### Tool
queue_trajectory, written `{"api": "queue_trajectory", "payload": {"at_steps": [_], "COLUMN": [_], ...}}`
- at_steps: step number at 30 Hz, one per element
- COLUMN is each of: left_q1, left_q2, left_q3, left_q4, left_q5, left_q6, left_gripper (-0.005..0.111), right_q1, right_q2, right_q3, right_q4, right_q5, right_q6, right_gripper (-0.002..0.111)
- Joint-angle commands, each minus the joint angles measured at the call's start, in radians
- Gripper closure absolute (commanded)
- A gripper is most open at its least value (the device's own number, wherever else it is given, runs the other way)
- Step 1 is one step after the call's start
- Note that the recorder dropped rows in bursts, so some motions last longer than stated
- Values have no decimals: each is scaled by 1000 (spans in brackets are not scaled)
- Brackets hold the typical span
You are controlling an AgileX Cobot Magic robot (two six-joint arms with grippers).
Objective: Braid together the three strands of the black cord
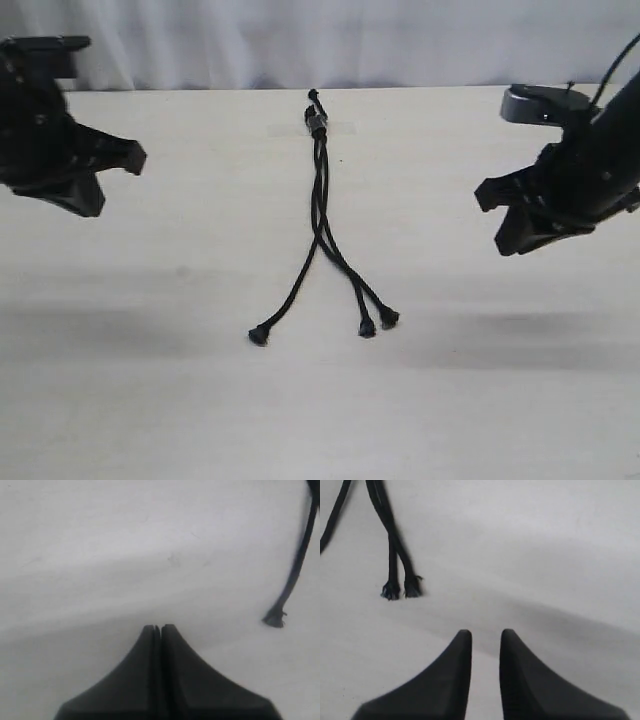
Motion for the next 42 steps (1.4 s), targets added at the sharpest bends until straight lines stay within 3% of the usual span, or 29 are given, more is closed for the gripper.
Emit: {"api": "queue_trajectory", "payload": {"at_steps": [1, 3, 6, 8, 11, 17, 26, 32, 37, 42], "left_q1": [4, 4, 4, 4, 4, 4, 4, 4, 4, 4], "left_q2": [-292, -513, -824, -961, -1137, -1284, -1310, -1389, -1455, -1483], "left_q3": [186, 326, 483, 553, 596, 596, 625, 787, 947, 1057], "left_q4": [-20, -74, -236, -236, -93, -95, -105, -103, -101, -103], "left_q5": [-93, -209, -227, -264, -303, -327, -369, -434, -471, -466], "left_q6": [55, 55, 76, 92, 88, 88, 88, 88, 88, 85], "left_gripper": [107, 107, 107, 107, 107, 107, 107, 107, 107, 107], "right_q1": [-7, -7, -7, -7, -7, -7, -7, -7, -7, -7], "right_q2": [-211, -391, -739, -918, -1191, -1535, -1613, -1613, -1613, -1613], "right_q3": [146, 269, 468, 563, 662, 683, 719, 920, 1069, 1075], "right_q4": [-76, -113, -107, -109, -107, -104, -142, -248, -248, -245], "right_q5": [-62, -157, -311, -342, -364, -344, -405, -608, -617, -643], "right_q6": [26, 33, 86, 109, 131, 131, 131, 131, 131, 131], "right_gripper": [104, 104, 104, 104, 104, 104, 104, 104, 104, 104]}}
